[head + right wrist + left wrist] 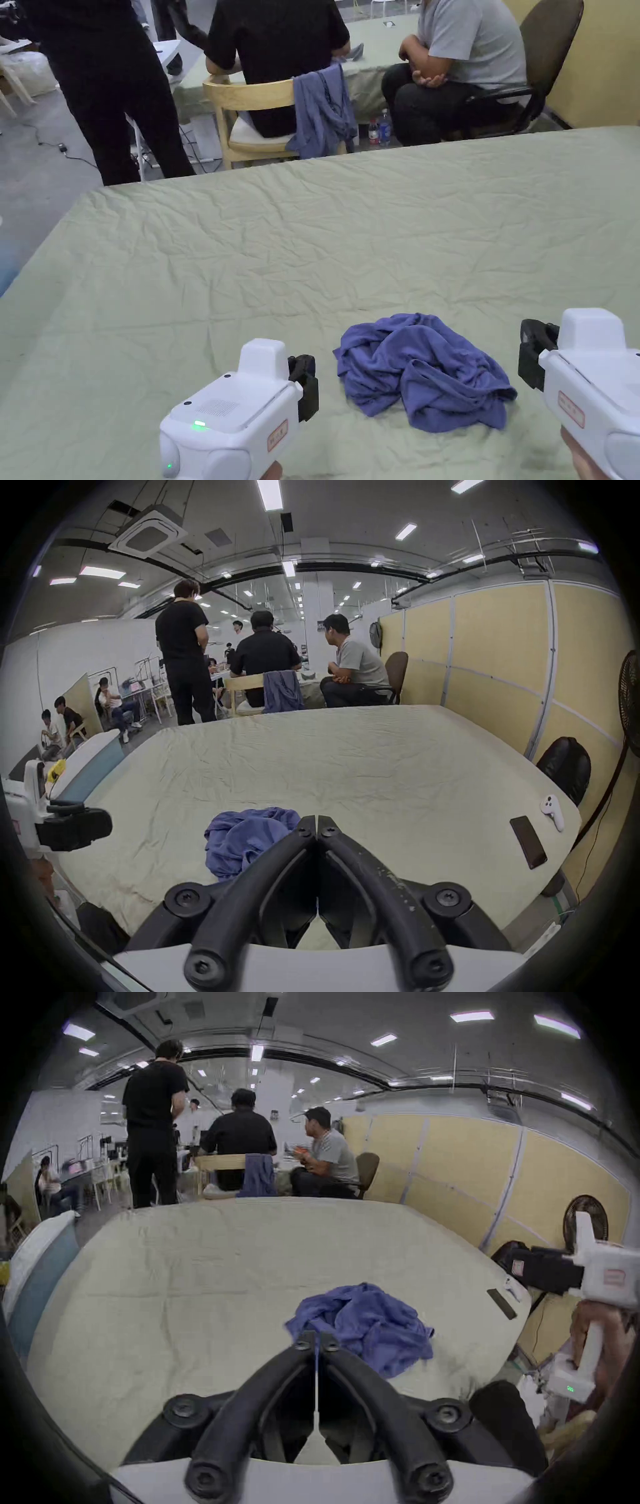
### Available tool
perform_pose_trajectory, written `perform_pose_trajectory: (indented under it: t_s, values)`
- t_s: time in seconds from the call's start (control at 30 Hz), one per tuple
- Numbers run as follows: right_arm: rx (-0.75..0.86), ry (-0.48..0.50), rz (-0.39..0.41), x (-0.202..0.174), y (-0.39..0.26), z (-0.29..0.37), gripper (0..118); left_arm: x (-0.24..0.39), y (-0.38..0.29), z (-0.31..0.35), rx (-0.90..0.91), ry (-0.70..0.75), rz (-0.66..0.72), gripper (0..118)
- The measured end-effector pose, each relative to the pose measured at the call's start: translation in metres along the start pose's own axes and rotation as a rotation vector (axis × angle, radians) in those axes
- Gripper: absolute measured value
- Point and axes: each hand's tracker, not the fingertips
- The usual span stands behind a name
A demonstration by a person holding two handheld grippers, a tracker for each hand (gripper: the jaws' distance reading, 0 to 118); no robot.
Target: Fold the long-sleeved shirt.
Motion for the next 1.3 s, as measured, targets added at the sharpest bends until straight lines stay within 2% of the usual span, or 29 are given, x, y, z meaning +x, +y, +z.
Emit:
perform_pose_trajectory:
  t_s: [0.13, 0.23, 0.37, 0.43, 0.47, 0.5, 0.57, 0.6, 0.67, 0.93, 1.0, 1.2, 1.23, 1.3]
  values:
    - [-0.002, 0.014, 0.008, -0.007, 0.000, 0.001, 1, -0.016, -0.007, -0.008, -0.058, -0.022, 0.019, 0]
    - [-0.004, 0.021, 0.024, -0.010, 0.000, 0.002, 1, -0.023, 0.002, -0.020, -0.133, -0.081, 0.114, 0]
    - [-0.018, 0.013, 0.046, -0.009, -0.002, -0.003, 1, -0.028, 0.023, -0.065, -0.223, -0.112, 0.037, 0]
    - [-0.032, 0.012, 0.041, -0.005, -0.004, -0.009, 1, -0.035, 0.033, -0.092, -0.252, -0.131, 0.056, 2]
    - [-0.039, 0.011, 0.040, -0.003, -0.006, -0.013, 1, -0.038, 0.036, -0.105, -0.249, -0.121, 0.070, 8]
    - [-0.050, 0.005, 0.040, -0.001, -0.008, -0.017, 1, -0.034, 0.038, -0.118, -0.259, -0.104, 0.066, 21]
    - [-0.074, -0.008, 0.039, 0.003, -0.012, -0.025, 1, -0.040, 0.041, -0.148, -0.298, -0.092, 0.074, 61]
    - [-0.087, -0.010, 0.039, 0.005, -0.015, -0.030, 1, -0.044, 0.041, -0.164, -0.324, -0.115, 0.076, 66]
    - [-0.114, -0.021, 0.042, 0.009, -0.019, -0.039, 1, -0.045, 0.040, -0.189, -0.352, -0.171, 0.081, 65]
    - [-0.198, -0.067, 0.032, 0.026, -0.032, -0.075, 1, -0.050, 0.038, -0.276, -0.402, -0.193, 0.164, 65]
    - [-0.211, -0.072, 0.026, 0.027, -0.036, -0.083, 1, -0.047, 0.032, -0.293, -0.422, -0.197, 0.166, 60]
    - [-0.235, -0.067, 0.025, 0.022, -0.042, -0.093, 1, -0.034, 0.010, -0.293, -0.468, -0.216, 0.186, 28]
    - [-0.237, -0.063, 0.024, 0.021, -0.042, -0.093, 1, -0.033, 0.010, -0.291, -0.454, -0.219, 0.192, 20]
    - [-0.237, -0.046, 0.013, 0.020, -0.042, -0.094, 1, -0.036, 0.008, -0.291, -0.436, -0.230, 0.200, 13]
